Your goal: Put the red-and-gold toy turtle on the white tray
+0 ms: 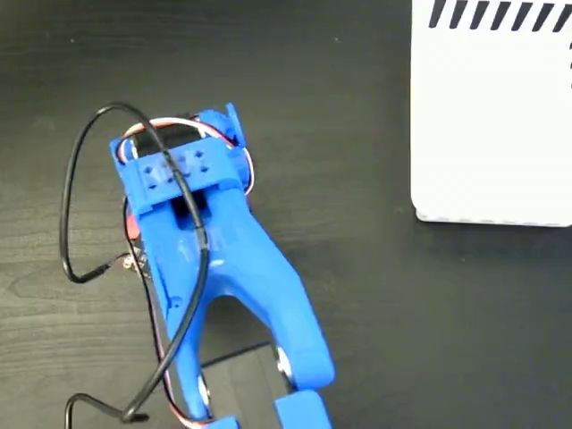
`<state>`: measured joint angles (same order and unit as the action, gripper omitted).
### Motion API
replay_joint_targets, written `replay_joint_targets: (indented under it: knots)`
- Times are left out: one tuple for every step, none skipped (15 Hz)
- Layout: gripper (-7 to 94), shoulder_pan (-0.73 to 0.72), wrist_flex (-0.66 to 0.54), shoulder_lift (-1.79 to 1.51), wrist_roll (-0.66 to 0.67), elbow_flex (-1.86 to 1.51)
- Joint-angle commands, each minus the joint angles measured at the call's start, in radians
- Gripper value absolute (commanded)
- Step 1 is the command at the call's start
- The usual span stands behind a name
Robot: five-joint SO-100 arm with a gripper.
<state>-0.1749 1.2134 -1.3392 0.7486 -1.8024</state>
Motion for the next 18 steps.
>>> replay_joint_targets:
  knots:
    - [0,-0.012,0.087,-0.087,-0.074,0.092]
    - [0,-0.014,0.152,-0.137,-0.089,0.127]
    - [0,-0.020,0.225,-0.169,-0.107,0.187]
    - [0,-0.025,0.302,-0.186,-0.124,0.272]
    - [0,-0.028,0.385,-0.192,-0.143,0.374]
    - [0,-0.028,0.443,-0.201,-0.166,0.463]
    - [0,-0.028,0.472,-0.218,-0.172,0.512]
    - [0,-0.026,0.474,-0.235,-0.183,0.531]
    - [0,-0.023,0.474,-0.249,-0.183,0.535]
    - [0,-0.020,0.474,-0.256,-0.183,0.535]
    - [0,-0.012,0.474,-0.261,-0.190,0.534]
    - [0,0.011,0.474,-0.261,-0.202,0.543]
    - [0,0.051,0.479,-0.262,-0.207,0.574]
    - [0,0.107,0.494,-0.262,-0.207,0.617]
    - [0,0.176,0.514,-0.253,-0.207,0.684]
    - [0,0.250,0.532,-0.238,-0.207,0.758]
    - [0,0.330,0.551,-0.209,-0.207,0.824]
    - [0,0.407,0.560,-0.178,-0.207,0.876]
